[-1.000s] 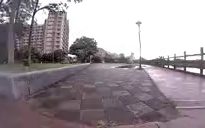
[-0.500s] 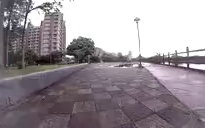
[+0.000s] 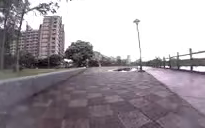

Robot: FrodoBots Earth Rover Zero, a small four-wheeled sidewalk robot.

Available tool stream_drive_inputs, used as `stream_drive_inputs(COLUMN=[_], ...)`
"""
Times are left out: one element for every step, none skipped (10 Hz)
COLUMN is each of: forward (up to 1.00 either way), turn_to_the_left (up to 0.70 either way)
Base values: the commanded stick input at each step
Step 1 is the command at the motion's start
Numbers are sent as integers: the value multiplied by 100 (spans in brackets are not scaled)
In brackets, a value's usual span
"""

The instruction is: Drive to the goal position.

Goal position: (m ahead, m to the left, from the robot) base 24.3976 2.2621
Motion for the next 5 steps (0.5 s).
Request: stream_drive_inputs(forward=[100,100,100,100,100], turn_to_the_left=[-1,-1,-1,-1,-1])
